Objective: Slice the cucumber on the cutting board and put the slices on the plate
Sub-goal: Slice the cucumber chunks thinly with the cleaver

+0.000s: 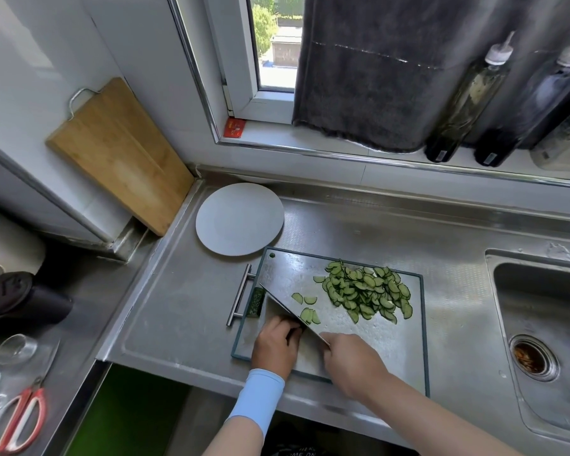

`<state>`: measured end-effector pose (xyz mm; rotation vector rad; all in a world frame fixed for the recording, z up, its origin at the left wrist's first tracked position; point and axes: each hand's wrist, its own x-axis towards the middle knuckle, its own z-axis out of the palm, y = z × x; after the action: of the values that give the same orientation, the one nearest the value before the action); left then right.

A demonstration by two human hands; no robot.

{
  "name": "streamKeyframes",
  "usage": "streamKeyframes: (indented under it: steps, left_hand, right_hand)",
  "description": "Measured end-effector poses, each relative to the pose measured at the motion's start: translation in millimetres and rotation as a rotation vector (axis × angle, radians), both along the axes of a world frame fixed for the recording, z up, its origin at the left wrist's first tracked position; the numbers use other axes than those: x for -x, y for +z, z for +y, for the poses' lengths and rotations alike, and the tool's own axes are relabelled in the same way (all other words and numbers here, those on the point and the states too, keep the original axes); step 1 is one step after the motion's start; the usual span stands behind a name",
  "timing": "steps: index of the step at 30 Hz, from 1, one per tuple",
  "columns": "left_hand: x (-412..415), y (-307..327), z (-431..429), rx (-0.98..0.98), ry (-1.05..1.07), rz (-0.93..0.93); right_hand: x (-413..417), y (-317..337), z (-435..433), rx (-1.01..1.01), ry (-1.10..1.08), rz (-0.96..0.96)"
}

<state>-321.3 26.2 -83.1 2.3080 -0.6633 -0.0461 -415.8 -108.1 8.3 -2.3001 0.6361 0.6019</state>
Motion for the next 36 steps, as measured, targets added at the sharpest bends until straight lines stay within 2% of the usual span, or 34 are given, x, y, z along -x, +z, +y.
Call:
streamKeyframes:
  steps: [6,13,28,36]
  left_hand:
    - [-2.0,2.4,-0.8,-0.014,0.007,0.064]
    - [-1.1,11.9,-1.3,-0.005,-0.005,0.019]
    - [-0.1,0.9,-0.9,-0.005,0.0,0.057]
    - [-0.2,2.1,-1.8,-0.031,0.02,0.049]
  right_hand:
    - [10.9,1.6,3.2,0.035,-0.005,-0.044]
    - [31.6,8.1,1.5,0.078,0.026,-0.07]
    - [7.9,-2.9,3.1,0.021,-0.015,-0.005]
    - [13.0,-4.0,1.7,0.042,-0.006,-0.035]
